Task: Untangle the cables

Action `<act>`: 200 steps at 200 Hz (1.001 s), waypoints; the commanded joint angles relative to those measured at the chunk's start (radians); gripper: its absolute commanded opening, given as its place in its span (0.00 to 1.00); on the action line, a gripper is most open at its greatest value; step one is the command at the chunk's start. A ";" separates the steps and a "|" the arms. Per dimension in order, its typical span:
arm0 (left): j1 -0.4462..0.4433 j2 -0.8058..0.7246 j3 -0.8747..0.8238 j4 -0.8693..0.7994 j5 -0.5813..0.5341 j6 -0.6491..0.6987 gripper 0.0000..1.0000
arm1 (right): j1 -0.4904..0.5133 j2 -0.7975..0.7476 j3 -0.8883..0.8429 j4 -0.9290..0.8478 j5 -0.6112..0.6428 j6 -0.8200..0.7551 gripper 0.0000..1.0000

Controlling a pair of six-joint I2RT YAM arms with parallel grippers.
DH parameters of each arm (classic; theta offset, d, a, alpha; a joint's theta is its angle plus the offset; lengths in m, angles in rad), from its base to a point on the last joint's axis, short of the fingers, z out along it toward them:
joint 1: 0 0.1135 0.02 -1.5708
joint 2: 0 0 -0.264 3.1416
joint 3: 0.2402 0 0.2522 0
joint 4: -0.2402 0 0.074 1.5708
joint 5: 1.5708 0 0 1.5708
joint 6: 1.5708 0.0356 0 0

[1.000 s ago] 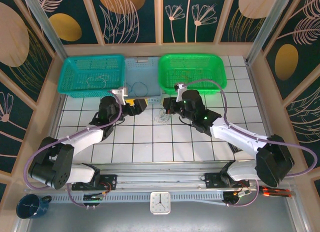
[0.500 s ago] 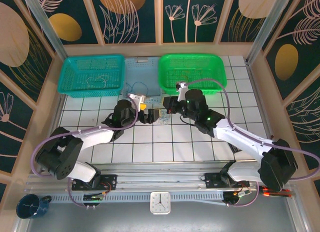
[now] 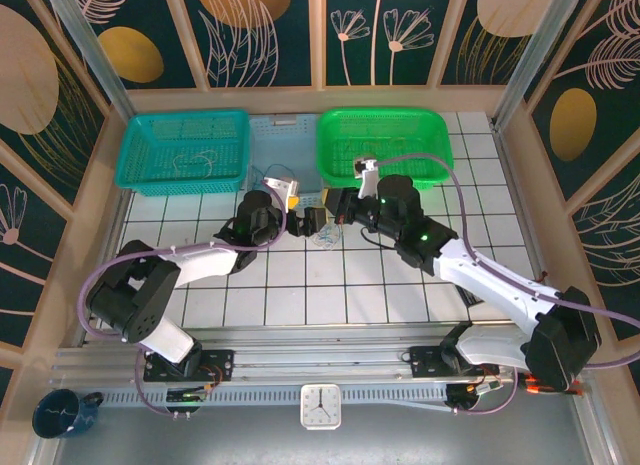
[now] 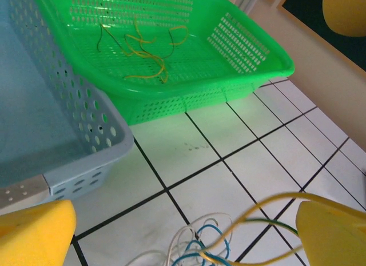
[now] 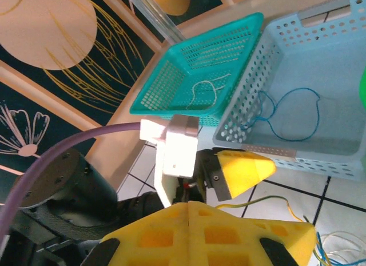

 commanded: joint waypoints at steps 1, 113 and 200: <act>-0.007 0.019 0.027 0.064 -0.034 0.005 0.97 | 0.003 -0.039 0.047 0.032 -0.028 0.012 0.00; -0.007 0.075 0.010 0.081 -0.048 -0.016 0.82 | -0.006 -0.118 0.162 0.063 -0.058 0.002 0.00; -0.007 0.079 -0.042 0.099 -0.047 -0.026 0.76 | -0.112 -0.127 0.185 0.181 -0.105 0.072 0.00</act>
